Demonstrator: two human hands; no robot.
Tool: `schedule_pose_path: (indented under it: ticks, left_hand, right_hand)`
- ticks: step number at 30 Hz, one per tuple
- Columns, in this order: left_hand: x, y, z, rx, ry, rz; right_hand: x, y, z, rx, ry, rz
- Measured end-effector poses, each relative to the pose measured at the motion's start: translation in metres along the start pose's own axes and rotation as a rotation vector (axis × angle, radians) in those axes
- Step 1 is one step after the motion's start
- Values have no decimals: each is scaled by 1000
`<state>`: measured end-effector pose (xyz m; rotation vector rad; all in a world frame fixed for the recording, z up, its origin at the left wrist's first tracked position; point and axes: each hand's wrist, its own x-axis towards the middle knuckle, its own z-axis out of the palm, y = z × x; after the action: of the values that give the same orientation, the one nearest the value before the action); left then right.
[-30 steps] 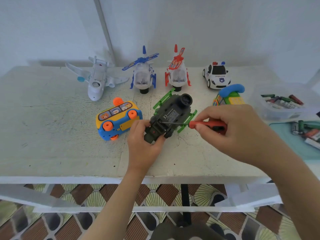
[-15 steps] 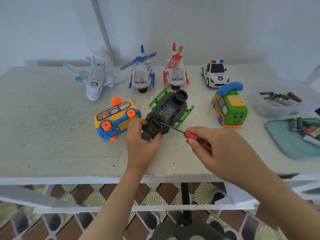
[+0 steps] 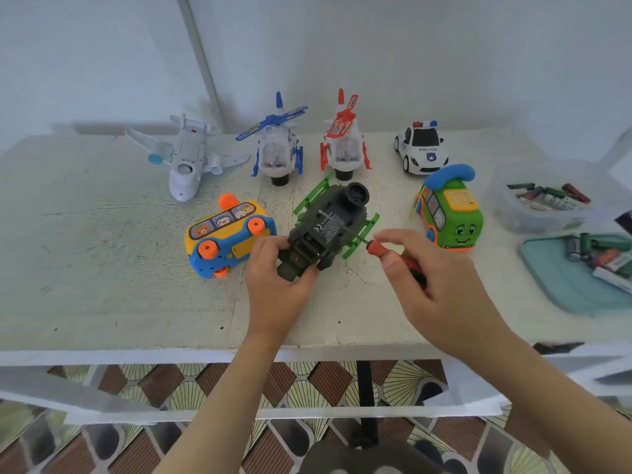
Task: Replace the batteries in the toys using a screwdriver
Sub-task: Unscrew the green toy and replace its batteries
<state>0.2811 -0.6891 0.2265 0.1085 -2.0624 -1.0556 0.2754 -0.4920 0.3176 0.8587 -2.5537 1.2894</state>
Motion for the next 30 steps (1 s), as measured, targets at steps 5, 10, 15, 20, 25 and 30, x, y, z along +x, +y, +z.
schedule_pose_path:
  ticks: [5,10,15,20,25,30]
  left_hand:
    - [0,-2,-2,-30,-27,42]
    - [0,-2,-3,-62,-45,65]
    - [1,-4,-2,-84,-39,58]
    - [1,-4,-2,-79,-42,48]
    - [1,-5,-1,-79,-32,46]
    - [3,-4,-1,-103,-3,56]
  right_hand:
    - [8,-3,-7,201,156,62]
    - [19,-9,-8,515,274,29]
    - [27,-12,-10,335,301,-40]
    - [33,-17,-7,216,286,-117]
    - [39,-24,-7,137,235,-180]
    - [47,-26,-5,149,212,-195]
